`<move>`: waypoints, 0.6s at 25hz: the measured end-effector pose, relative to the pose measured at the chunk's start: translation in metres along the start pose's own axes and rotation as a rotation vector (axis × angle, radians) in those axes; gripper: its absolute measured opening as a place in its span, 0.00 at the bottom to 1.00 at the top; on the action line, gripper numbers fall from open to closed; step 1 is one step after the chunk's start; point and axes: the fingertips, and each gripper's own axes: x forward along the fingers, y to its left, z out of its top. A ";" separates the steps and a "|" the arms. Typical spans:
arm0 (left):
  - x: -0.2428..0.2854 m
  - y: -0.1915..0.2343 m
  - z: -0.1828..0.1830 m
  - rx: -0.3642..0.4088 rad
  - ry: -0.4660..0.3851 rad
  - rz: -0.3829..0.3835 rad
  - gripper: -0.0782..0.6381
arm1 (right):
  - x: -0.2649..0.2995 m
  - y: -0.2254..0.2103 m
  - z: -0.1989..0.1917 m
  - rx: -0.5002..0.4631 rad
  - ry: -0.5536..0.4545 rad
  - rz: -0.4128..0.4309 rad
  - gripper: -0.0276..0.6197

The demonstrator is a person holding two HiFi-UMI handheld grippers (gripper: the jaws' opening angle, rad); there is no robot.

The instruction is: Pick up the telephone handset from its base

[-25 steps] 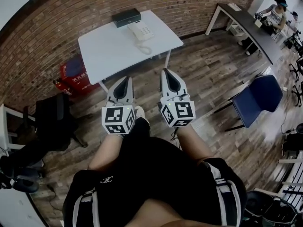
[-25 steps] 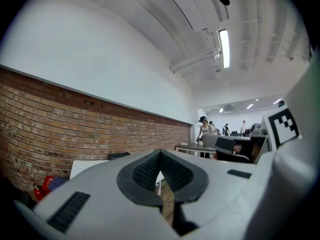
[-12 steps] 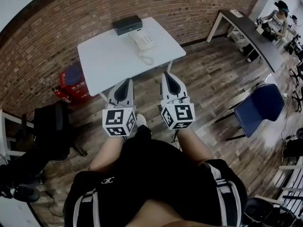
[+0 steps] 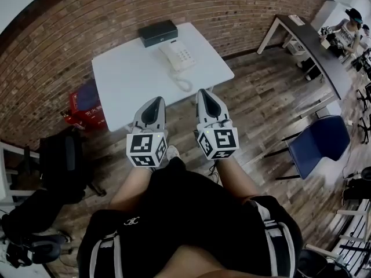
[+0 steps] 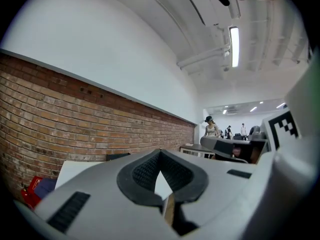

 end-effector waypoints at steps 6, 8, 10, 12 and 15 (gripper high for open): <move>0.045 0.038 0.000 -0.019 0.034 0.019 0.11 | 0.062 -0.008 -0.011 0.014 0.034 0.024 0.04; 0.062 0.052 0.002 -0.026 0.042 0.023 0.11 | 0.085 -0.010 -0.012 0.015 0.045 0.033 0.04; 0.078 0.064 0.002 -0.034 0.051 0.026 0.11 | 0.106 -0.013 -0.015 0.014 0.060 0.044 0.04; 0.097 0.076 0.002 -0.038 0.055 0.025 0.11 | 0.129 -0.017 -0.019 0.006 0.072 0.052 0.04; 0.127 0.093 0.005 -0.050 0.052 0.020 0.11 | 0.162 -0.025 -0.021 -0.023 0.084 0.059 0.04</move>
